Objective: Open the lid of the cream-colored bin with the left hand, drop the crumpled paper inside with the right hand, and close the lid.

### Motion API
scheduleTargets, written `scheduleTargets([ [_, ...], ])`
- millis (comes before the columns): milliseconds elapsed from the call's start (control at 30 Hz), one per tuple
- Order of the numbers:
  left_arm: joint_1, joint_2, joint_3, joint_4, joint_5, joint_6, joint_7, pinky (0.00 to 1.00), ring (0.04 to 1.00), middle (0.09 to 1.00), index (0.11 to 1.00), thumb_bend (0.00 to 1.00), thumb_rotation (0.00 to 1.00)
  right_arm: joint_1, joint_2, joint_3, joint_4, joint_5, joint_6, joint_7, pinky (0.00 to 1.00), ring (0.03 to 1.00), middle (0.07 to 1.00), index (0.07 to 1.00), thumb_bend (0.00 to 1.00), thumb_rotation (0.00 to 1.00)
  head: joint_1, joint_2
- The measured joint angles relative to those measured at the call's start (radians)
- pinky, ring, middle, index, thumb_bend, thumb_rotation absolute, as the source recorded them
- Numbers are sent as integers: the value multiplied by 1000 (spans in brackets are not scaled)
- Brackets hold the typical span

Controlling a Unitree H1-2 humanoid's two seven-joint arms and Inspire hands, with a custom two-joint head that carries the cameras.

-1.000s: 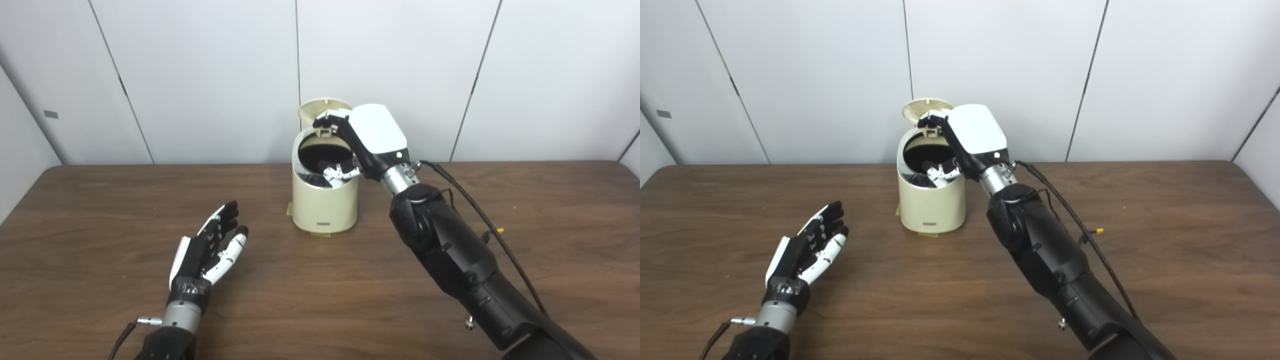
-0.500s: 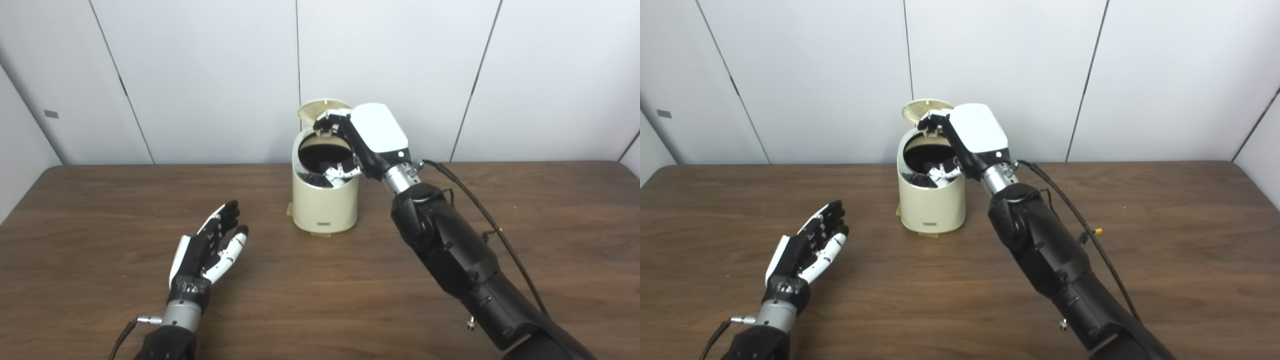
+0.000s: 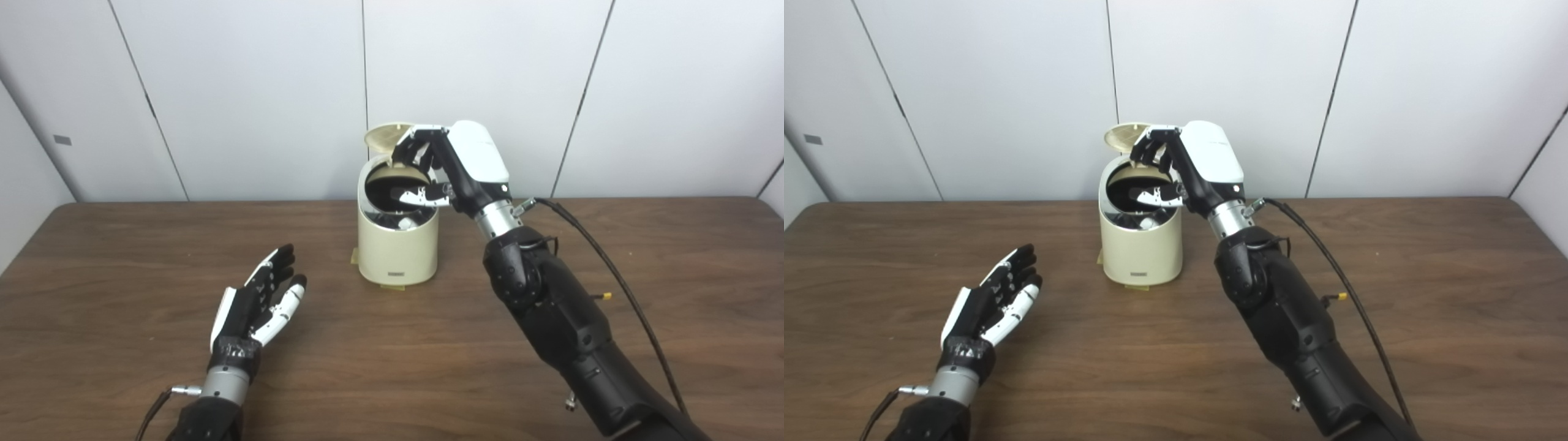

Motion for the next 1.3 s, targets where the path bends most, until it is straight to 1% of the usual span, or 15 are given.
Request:
scheduleTargets([
  [133, -9, 0, 0, 15, 0, -5, 1, 1000, 921, 920, 935, 344, 401, 11, 0, -10, 0, 5, -1, -1, 337, 376, 499, 486, 498, 0, 6, -6],
  [333, -23, -2, 0, 25, 0, -31, 2, 999, 905, 897, 927, 322, 378, 48, 0, -56, -33, 40, 3, -1, 328, 384, 509, 511, 496, 0, 9, -15],
  [433, -40, -2, 2, 39, 0, -32, 3, 986, 920, 914, 944, 304, 398, 74, 9, -96, -80, 77, 20, 8, 341, 378, 500, 517, 497, 0, 6, -18],
  [533, -65, -9, 11, 48, -3, -32, 9, 933, 908, 906, 942, 302, 403, 96, 26, -136, -133, 117, 55, 12, 337, 372, 488, 521, 496, 0, 8, -20],
  [667, -111, -19, 19, 71, -11, -32, 13, 965, 914, 911, 947, 295, 465, 129, 39, -173, -184, 157, 93, 21, 319, 370, 480, 519, 495, 0, 20, -20],
  [800, -151, -29, 37, 104, -39, -26, 19, 903, 917, 918, 947, 340, 533, 180, 42, -224, -240, 215, 134, 35, 332, 376, 481, 537, 495, 0, 41, -26],
  [867, -171, -33, 45, 122, -51, -20, 25, 887, 910, 915, 946, 339, 585, 212, 43, -249, -262, 239, 158, 40, 349, 394, 487, 525, 499, 0, 43, -29],
  [900, -181, -34, 48, 130, -55, -14, 26, 886, 913, 919, 946, 335, 636, 224, 43, -260, -270, 256, 178, 48, 385, 410, 487, 511, 512, 0, 43, -29],
  [1000, -227, -38, 61, 162, -84, 14, 29, 905, 923, 924, 943, 365, 698, 270, 53, -313, -315, 337, 252, 77, 423, 419, 496, 525, 515, 0, 41, -34],
  [1033, -244, -40, 68, 172, -92, 23, 31, 912, 930, 927, 944, 387, 720, 283, 62, -329, -324, 371, 269, 89, 430, 461, 488, 516, 518, 3, 41, -35],
  [1100, -282, -40, 80, 193, -110, 44, 32, 921, 937, 930, 945, 442, 749, 314, 71, -353, -328, 431, 289, 110, 453, 528, 580, 500, 505, 123, 46, -37],
  [1167, -322, -38, 84, 218, -119, 54, 31, 930, 941, 936, 948, 468, 746, 348, 80, -375, -327, 506, 294, 139, 494, 590, 639, 498, 500, 152, 49, -40],
  [1200, -340, -35, 85, 231, -121, 57, 31, 933, 941, 937, 948, 466, 744, 366, 86, -385, -326, 548, 294, 153, 523, 628, 675, 618, 505, 324, 52, -41],
  [1267, -376, -30, 87, 259, -125, 60, 30, 943, 942, 938, 942, 469, 731, 391, 99, -412, -324, 643, 297, 188, 624, 729, 764, 738, 502, 478, 54, -44],
  [1300, -397, -28, 88, 276, -127, 64, 30, 946, 943, 940, 940, 468, 736, 403, 105, -423, -325, 685, 300, 210, 676, 779, 808, 797, 541, 630, 58, -54],
])
